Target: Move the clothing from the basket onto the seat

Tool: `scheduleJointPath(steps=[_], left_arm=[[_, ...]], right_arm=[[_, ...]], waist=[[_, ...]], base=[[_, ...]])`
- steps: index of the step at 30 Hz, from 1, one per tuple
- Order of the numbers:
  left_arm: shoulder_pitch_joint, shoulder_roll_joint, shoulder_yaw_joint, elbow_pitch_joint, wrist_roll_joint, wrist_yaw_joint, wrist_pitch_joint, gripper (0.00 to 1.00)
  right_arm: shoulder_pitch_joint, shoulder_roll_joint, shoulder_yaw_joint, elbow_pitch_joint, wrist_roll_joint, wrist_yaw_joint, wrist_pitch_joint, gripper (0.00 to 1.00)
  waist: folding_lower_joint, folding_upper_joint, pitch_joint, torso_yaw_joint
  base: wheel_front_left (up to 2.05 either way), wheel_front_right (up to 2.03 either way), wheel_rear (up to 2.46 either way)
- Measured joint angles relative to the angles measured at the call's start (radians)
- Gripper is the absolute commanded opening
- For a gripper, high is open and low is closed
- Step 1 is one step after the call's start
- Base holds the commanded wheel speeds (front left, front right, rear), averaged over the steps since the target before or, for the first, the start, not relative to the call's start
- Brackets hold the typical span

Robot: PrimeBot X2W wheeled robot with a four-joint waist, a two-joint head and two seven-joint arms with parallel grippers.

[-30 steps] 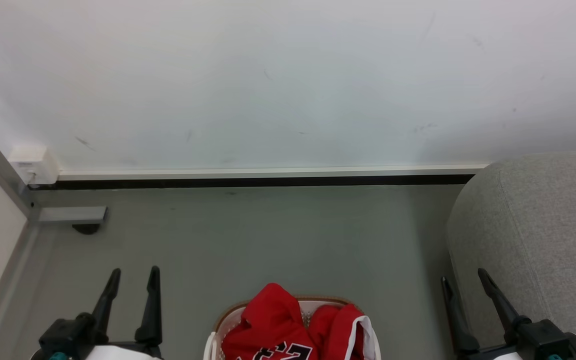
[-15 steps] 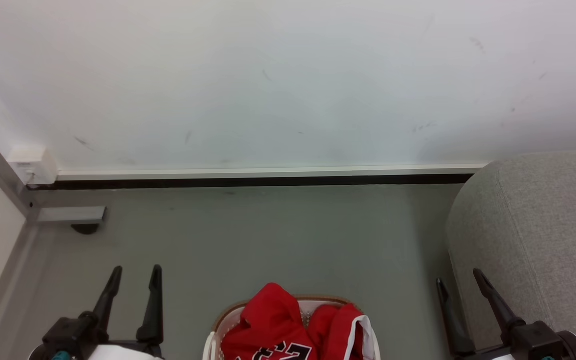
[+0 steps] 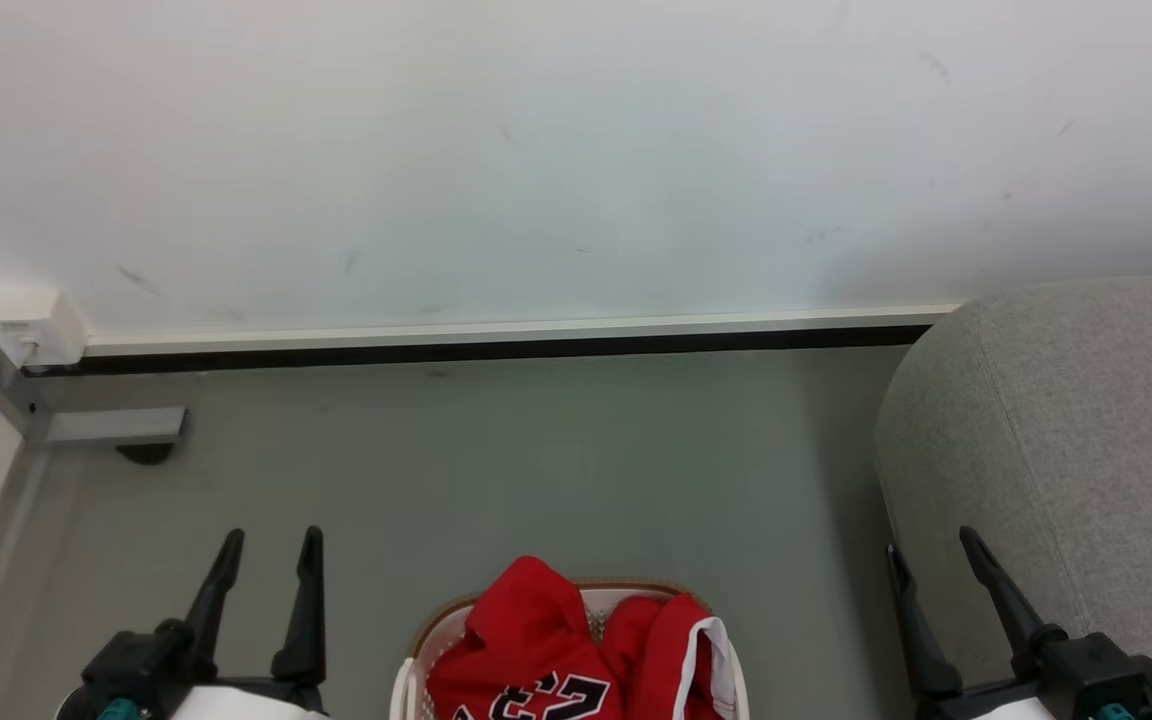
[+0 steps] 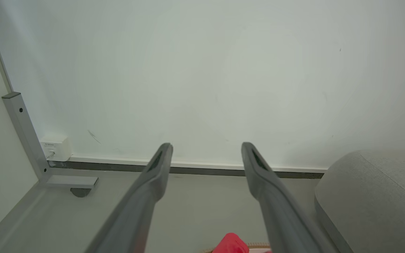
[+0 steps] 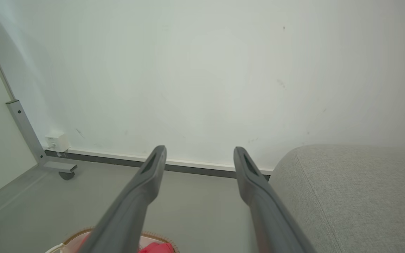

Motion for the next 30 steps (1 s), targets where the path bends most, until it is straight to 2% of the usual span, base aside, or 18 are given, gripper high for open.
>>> scheduleJointPath(steps=[9, 16, 22, 30], left_arm=[[-0.030, 0.023, -0.039, 0.035, -0.036, 0.000, 0.000, 1.00], [-0.074, 0.066, -0.150, 0.150, -0.085, 0.000, 0.000, 1.00], [-0.146, 0.134, -0.273, 0.293, -0.128, 0.000, 0.000, 1.00], [-0.282, 0.237, -0.541, 0.504, -0.220, 0.000, 0.004, 1.00]], right_arm=[[-0.019, 0.000, -0.008, -0.017, 0.019, 0.000, 0.000, 1.00], [-0.040, -0.001, -0.009, -0.042, 0.026, 0.000, 0.000, 1.00], [-0.072, -0.001, -0.021, -0.080, 0.033, 0.000, 0.000, 1.00], [-0.131, -0.003, -0.042, -0.161, 0.073, 0.000, 0.000, 1.00]], waist=[[0.0000, 0.0000, 0.044, -0.048], [0.0001, 0.0000, 0.104, -0.092], [0.0001, 0.0000, 0.178, -0.141], [0.0002, 0.0000, 0.307, -0.216]], base=[[0.00, 0.00, 0.00], [0.00, 0.00, 0.00], [0.00, 0.00, 0.00], [0.00, 0.00, 0.00]])
